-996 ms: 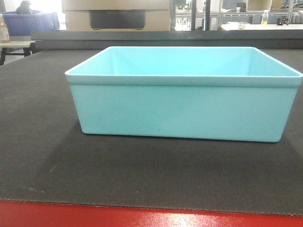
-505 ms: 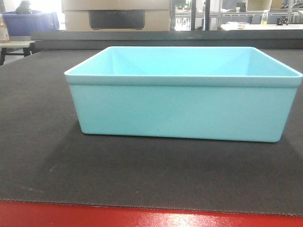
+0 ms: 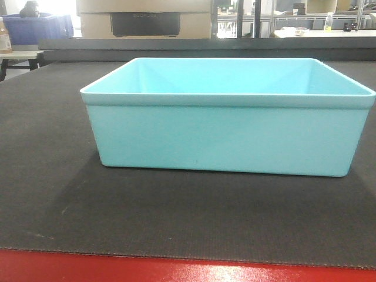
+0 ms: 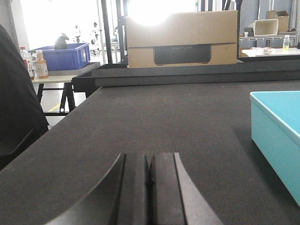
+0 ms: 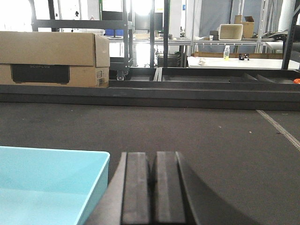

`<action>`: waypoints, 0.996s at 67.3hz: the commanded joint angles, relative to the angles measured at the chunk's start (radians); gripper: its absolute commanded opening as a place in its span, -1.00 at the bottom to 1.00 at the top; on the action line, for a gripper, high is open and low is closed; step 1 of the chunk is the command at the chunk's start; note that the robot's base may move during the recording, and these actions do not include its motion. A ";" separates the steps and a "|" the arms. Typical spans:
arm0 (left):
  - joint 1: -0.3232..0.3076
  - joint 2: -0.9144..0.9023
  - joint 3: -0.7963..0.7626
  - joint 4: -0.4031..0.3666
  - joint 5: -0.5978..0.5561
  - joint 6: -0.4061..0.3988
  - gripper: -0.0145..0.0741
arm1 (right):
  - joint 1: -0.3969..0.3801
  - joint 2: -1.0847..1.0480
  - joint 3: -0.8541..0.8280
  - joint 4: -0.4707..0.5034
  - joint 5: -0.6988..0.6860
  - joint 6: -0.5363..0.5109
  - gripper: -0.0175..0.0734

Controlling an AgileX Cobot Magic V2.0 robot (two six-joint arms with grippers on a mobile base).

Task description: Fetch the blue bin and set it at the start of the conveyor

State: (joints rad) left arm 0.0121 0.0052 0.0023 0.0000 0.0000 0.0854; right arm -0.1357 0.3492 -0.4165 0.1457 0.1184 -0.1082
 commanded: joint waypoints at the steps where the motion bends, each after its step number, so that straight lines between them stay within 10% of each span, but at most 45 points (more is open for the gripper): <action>1: 0.005 -0.005 -0.002 0.000 -0.014 0.002 -0.92 | -0.006 -0.005 0.011 -0.017 -0.011 -0.005 -0.97; 32: 0.005 -0.005 -0.002 0.000 -0.014 0.002 -0.92 | -0.016 -0.349 0.416 -0.022 -0.034 -0.005 -0.97; 67: 0.005 -0.005 -0.002 0.000 -0.018 0.002 -0.92 | -0.023 -0.349 0.416 -0.020 -0.046 0.003 -0.97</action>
State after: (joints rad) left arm 0.0121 0.0052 0.0026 0.0000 0.0000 0.0854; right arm -0.1549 0.0083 0.0012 0.1312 0.0986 -0.1066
